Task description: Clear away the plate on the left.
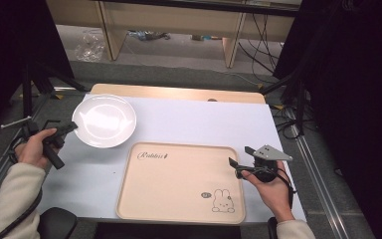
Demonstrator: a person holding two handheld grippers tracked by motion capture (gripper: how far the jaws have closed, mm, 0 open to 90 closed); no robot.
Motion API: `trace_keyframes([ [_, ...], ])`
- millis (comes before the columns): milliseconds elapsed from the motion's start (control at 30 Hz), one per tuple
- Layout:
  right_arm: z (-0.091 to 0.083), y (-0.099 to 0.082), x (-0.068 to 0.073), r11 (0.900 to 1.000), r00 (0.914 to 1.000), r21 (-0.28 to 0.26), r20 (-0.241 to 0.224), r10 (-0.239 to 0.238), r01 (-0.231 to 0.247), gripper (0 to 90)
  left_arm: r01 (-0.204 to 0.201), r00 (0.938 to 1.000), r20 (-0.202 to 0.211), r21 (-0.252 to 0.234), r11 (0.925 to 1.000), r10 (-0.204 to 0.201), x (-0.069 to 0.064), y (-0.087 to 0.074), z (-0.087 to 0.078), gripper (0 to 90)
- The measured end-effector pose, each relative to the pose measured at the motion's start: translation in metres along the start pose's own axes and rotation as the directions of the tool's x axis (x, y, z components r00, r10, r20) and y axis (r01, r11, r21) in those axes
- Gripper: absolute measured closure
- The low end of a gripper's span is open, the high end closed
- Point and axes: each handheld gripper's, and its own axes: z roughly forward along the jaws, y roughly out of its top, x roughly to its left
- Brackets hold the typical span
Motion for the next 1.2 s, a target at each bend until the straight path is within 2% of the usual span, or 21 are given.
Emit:
trace_keyframes([
  [333, 0.000, 0.000, 0.000, 1.0000, 1.0000, -0.004, 0.002, 0.001, -0.001, 26.1, 0.005, 0.9996, 0.026, 0.017, 0.9998, -0.005, -0.003, -0.003, 0.002, 86.5],
  [700, 0.000, 0.000, 0.000, 1.0000, 1.0000, 0.002, -0.001, -0.001, 0.001, 26.1, 0.007, 0.9985, 0.055, 0.058, 0.9983, -0.010, -0.010, -0.008, 0.006, 86.7],
  [867, 0.000, 0.000, 0.000, 1.0000, 1.0000, 0.002, -0.001, -0.001, 0.001, 26.1, 0.030, 0.9965, 0.075, 0.073, 0.9969, -0.036, -0.011, -0.012, 0.010, 86.6],
  [1133, 0.000, 0.000, 0.000, 1.0000, 1.0000, 0.002, 0.000, -0.001, 0.001, 26.1, 0.020, 0.9955, 0.090, 0.088, 0.9959, -0.028, -0.016, -0.016, 0.012, 86.6],
  [1200, 0.000, 0.000, 0.000, 1.0000, 1.0000, -0.001, 0.002, -0.001, 0.001, 26.1, 0.008, 0.9960, 0.088, 0.093, 0.9956, -0.016, -0.018, -0.017, 0.013, 86.5],
])
